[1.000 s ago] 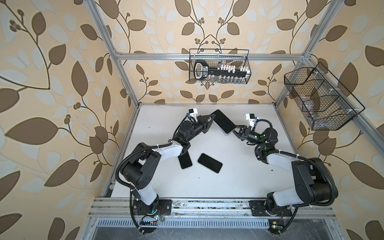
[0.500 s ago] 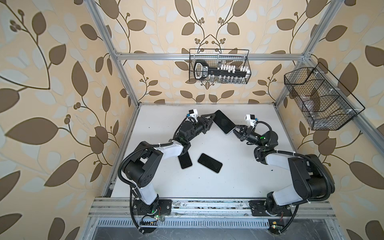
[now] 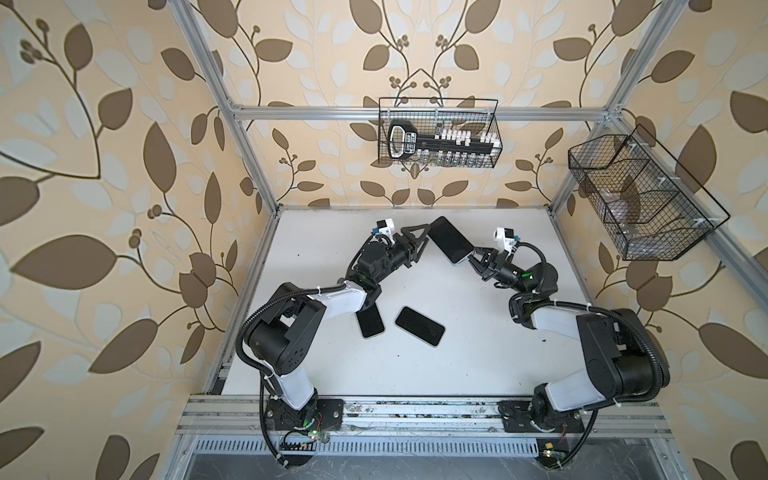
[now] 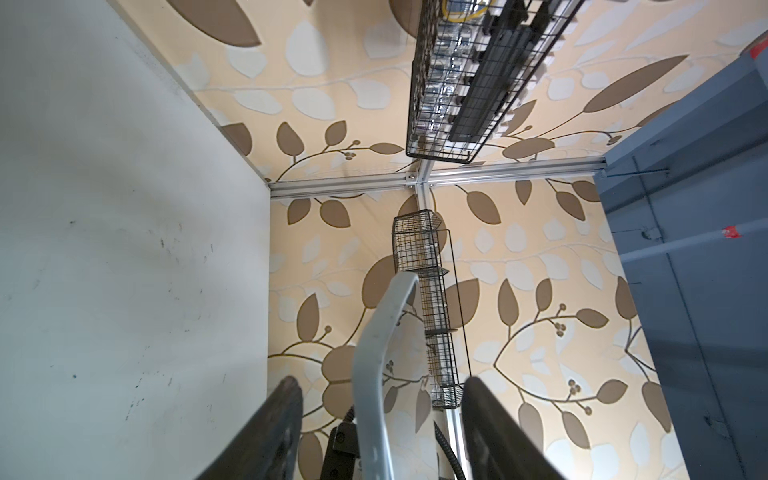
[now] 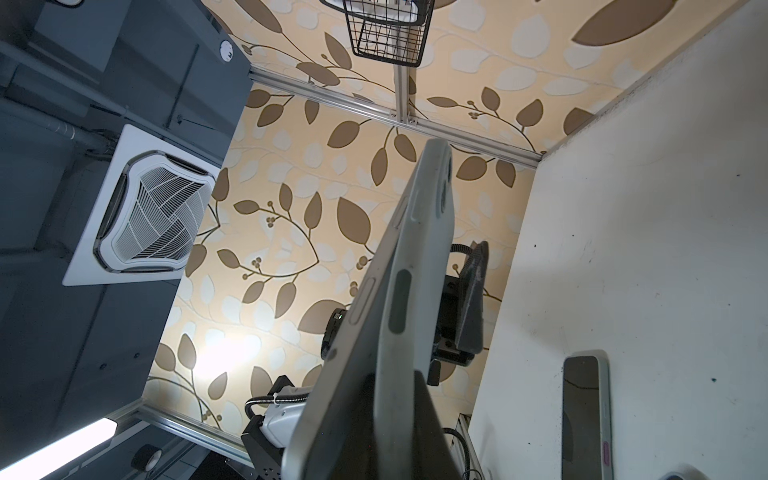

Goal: Take the phone out of the phone case

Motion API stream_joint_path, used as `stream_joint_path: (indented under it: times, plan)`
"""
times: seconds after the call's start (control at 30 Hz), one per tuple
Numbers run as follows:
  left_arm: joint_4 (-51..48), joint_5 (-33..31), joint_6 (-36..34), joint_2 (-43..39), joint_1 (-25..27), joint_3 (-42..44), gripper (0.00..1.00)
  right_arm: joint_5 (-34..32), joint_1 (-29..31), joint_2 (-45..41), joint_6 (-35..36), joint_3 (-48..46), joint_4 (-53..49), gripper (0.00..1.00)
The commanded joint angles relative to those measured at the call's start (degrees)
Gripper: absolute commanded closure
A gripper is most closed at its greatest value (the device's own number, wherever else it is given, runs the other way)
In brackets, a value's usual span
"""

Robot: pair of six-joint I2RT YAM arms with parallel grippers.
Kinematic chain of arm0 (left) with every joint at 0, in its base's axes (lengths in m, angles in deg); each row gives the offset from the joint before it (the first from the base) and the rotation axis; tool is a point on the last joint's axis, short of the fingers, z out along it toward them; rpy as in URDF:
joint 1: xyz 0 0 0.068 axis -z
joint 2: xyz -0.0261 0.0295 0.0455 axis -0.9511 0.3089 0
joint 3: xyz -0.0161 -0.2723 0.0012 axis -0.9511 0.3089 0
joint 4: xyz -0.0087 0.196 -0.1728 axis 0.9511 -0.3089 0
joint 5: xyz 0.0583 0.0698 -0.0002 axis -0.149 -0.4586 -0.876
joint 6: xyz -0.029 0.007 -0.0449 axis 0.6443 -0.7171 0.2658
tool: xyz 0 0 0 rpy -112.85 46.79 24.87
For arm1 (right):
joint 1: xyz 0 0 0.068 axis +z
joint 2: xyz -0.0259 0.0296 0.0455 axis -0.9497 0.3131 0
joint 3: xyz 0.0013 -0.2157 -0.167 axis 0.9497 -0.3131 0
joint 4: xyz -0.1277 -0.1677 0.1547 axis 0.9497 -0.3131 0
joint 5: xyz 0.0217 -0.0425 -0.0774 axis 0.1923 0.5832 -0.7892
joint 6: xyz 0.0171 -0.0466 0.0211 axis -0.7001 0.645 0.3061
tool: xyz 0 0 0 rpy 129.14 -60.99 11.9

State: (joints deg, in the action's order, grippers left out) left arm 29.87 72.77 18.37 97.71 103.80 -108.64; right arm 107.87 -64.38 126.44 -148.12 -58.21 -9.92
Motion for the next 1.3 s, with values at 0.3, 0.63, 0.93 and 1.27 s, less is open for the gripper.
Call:
stream_joint_path:
  times: [0.3, 0.63, 0.93, 1.27]
  plan:
    - [-19.77, -3.11, -6.50, -13.70, 0.42, -0.25, 0.01, -4.37, -0.21, 0.74, -1.11, -0.35, 6.87, 1.00]
    - [-49.59, -5.79, -3.84, -24.77, 1.64, -4.52, 0.01, -8.87, 1.56, 1.77, 1.34, -1.21, 5.53, 1.00]
    - [-42.96, -5.23, -0.03, -22.80, 7.32, -5.04, 0.01, -12.90, 4.65, 1.85, 3.11, -1.69, 4.03, 1.00]
    - [-36.79, -3.68, 2.73, -18.65, 10.12, -6.63, 0.01, -14.63, 6.94, 1.30, 5.05, -2.04, 2.18, 1.00]
